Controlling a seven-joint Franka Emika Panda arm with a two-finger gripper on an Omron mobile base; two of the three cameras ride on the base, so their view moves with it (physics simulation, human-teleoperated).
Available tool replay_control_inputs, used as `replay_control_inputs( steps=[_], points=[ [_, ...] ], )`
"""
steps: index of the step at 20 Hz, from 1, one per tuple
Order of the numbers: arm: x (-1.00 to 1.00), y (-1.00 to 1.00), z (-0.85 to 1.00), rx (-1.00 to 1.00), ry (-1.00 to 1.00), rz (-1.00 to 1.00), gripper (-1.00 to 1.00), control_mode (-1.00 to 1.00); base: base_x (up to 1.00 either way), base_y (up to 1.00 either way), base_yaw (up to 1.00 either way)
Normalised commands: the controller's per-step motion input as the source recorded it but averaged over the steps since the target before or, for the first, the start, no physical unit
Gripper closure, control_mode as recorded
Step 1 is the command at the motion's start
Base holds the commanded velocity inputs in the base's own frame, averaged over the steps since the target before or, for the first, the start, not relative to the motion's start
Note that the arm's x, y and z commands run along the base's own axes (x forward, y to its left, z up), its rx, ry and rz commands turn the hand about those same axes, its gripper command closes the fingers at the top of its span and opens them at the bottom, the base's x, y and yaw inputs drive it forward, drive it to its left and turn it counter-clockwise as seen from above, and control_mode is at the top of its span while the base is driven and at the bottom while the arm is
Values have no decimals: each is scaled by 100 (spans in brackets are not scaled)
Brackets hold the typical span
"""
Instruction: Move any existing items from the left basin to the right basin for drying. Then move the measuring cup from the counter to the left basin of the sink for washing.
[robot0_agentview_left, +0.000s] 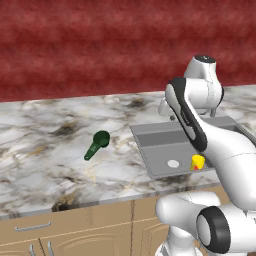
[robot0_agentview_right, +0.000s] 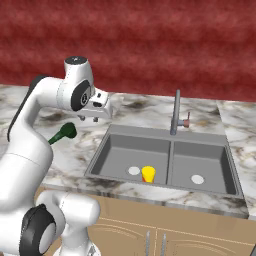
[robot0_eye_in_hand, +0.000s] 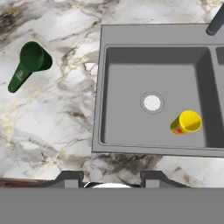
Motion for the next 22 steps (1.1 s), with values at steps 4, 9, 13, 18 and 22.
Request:
replay_control_inputs(
  steps=[4,9,13,18,22],
  points=[
    [-4,-2,-4,0,0,0,-100,-100,0,0,0],
    [-4,-22,-34,-7,-8,0,-100,-100,0,0,0],
    [-11,-41,-35,-4,-7,0,-100,-100,0,0,0],
    [-9,-53,-29,0,-2,0,-100,-100,0,0,0],
    [-2,-57,-23,0,0,0,-100,-100,0,0,0]
  ],
)
